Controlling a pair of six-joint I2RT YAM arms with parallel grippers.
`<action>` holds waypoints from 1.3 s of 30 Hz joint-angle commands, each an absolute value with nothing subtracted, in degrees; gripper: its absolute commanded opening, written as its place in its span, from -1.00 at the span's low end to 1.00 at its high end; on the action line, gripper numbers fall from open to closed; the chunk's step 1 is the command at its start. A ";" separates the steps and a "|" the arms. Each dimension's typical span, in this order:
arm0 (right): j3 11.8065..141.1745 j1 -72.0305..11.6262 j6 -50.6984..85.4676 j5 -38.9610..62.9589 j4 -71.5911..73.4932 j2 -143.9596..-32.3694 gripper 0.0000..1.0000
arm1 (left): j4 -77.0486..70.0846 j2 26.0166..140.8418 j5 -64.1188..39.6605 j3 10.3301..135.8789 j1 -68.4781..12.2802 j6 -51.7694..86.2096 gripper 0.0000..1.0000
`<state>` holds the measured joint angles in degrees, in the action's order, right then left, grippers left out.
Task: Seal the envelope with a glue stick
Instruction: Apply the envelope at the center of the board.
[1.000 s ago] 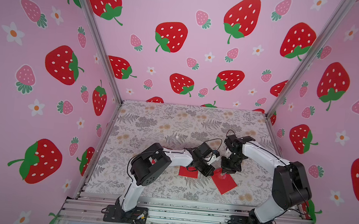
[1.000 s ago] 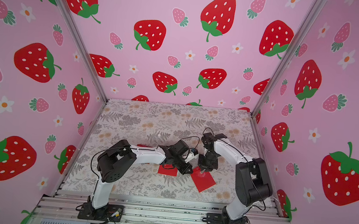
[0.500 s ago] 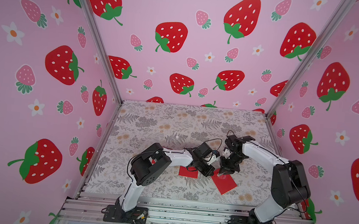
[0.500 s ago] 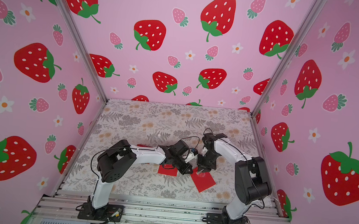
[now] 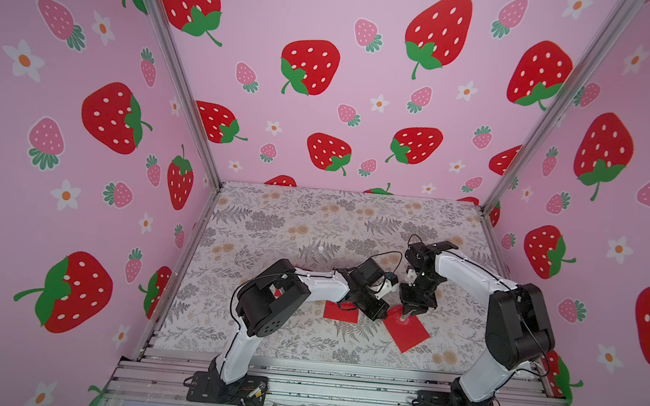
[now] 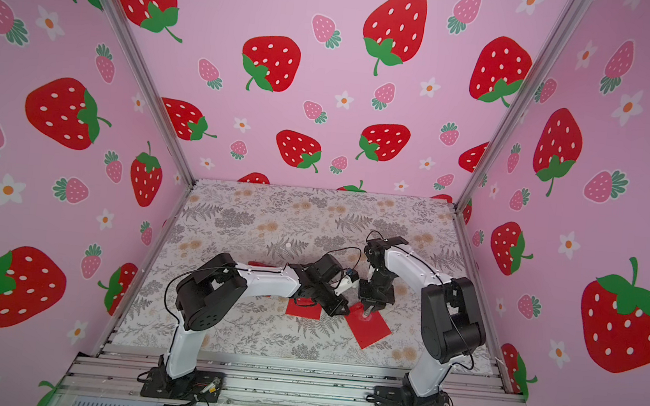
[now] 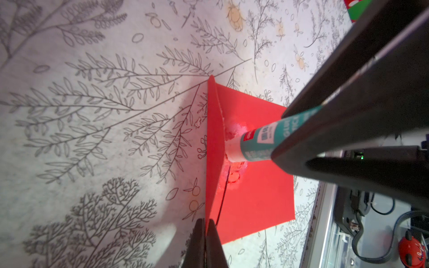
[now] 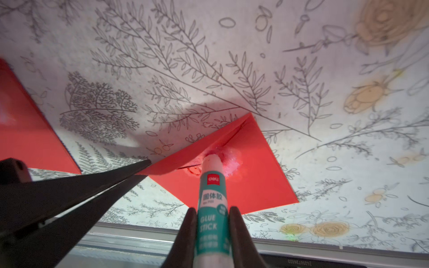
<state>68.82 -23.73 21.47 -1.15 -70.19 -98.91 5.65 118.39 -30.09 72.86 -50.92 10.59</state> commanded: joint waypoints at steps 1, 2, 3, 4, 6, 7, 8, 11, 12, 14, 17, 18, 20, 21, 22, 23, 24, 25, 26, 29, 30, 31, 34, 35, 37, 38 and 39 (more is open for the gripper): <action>68.78 -23.98 21.48 -3.32 -71.67 -100.39 -1.00 | 5.03 118.72 -31.14 72.33 -51.07 10.39 -1.00; 68.64 -23.93 21.04 -0.81 -71.28 -100.28 -1.00 | 4.94 118.65 -31.14 72.33 -51.15 10.44 -1.00; 68.36 -23.99 20.54 3.00 -70.64 -100.10 -1.00 | 4.92 118.72 -31.14 72.33 -51.11 10.39 -1.00; 68.06 -23.97 20.12 6.17 -69.81 -99.80 -1.00 | 4.94 118.74 -31.14 72.33 -51.08 10.42 -1.00; 67.46 -23.97 19.91 12.78 -67.95 -99.30 -1.00 | 4.92 118.74 -31.20 72.33 -51.15 10.44 -1.00; 67.20 -23.99 19.80 15.05 -67.20 -99.10 -1.00 | 4.84 118.74 -31.22 72.33 -51.13 10.47 -1.00; 67.04 -23.99 19.85 16.65 -66.77 -98.98 -1.00 | 4.80 118.74 -31.20 72.25 -51.08 10.49 -1.00; 66.95 -23.91 20.13 16.35 -66.70 -98.64 -1.00 | 4.66 118.65 -31.23 72.16 -51.12 10.46 -1.00; 66.90 -23.81 20.13 16.11 -66.79 -98.66 -1.00 | 4.66 118.65 -31.29 72.10 -51.14 10.54 -1.00; 66.93 -23.73 20.12 15.51 -66.97 -98.64 -1.00 | 4.57 118.66 -31.28 72.07 -51.14 10.52 -1.00; 67.75 -23.77 21.91 3.61 -69.93 -99.01 -1.00 | 4.57 118.58 -31.29 71.99 -51.09 10.52 -1.00; 68.08 -23.81 22.51 -0.75 -71.62 -99.27 -1.00 | 4.50 118.56 -31.28 72.00 -51.10 10.48 -1.00; 68.37 -23.68 23.34 -5.96 -73.44 -99.95 -1.00 | 4.42 118.50 -31.29 71.89 -51.08 10.50 -1.00; 68.50 -23.71 23.30 -6.46 -73.48 -100.31 -1.00 | 4.44 118.53 -31.25 71.83 -51.15 10.54 -1.00; 68.50 -23.86 23.42 -6.62 -73.26 -100.45 -1.00 | 4.40 118.56 -31.31 71.87 -51.14 10.52 -1.00; 68.48 -23.98 23.71 -7.06 -73.00 -100.87 -1.00 | 4.39 118.56 -31.38 71.92 -51.08 10.54 -1.00; 68.59 -24.14 24.02 -7.72 -73.17 -101.39 -1.00 | 4.47 118.56 -31.33 71.89 -51.12 10.50 -1.00; 68.70 -24.31 24.28 -8.35 -73.34 -101.86 -1.00 | 4.53 118.56 -31.39 71.89 -51.14 10.47 -1.00; 68.83 -24.55 24.47 -9.05 -73.42 -102.27 -1.00 | 4.48 118.48 -31.34 71.82 -51.11 10.50 -1.00; 68.83 -25.14 24.33 -7.44 -72.92 -102.40 -1.00 | 4.39 118.39 -31.29 71.74 -51.13 10.45 -1.00; 68.45 -25.12 23.58 -3.16 -71.80 -102.07 -1.00 | 4.39 118.39 -31.28 71.81 -51.09 10.47 -1.00; 68.02 -25.07 23.07 1.21 -70.44 -101.58 -1.00 | 4.40 118.47 -31.29 71.81 -51.13 10.50 -1.00; 66.46 -25.14 22.89 14.34 -65.81 -99.35 -1.00 | 4.40 118.52 -31.38 71.89 -51.13 10.50 -1.00; 66.20 -25.14 23.25 16.11 -64.75 -98.71 -1.00 | 4.39 118.48 -31.38 71.89 -51.06 10.58 -1.00; 66.01 -25.11 24.13 15.65 -64.04 -97.89 -1.00 | 4.43 118.48 -31.42 71.89 -51.12 10.57 -1.00; 65.92 -25.14 24.46 13.82 -64.09 -97.80 -1.00 | 4.41 118.56 -31.41 71.89 -51.07 10.49 -1.00; 65.80 -25.05 24.67 12.03 -64.23 -97.82 -1.00 | 4.48 118.56 -31.46 71.89 -51.14 10.51 -1.00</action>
<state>66.94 -24.77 23.44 9.50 -67.46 -98.50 4.84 118.39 -30.46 72.55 -50.87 10.61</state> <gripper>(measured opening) 0.215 0.047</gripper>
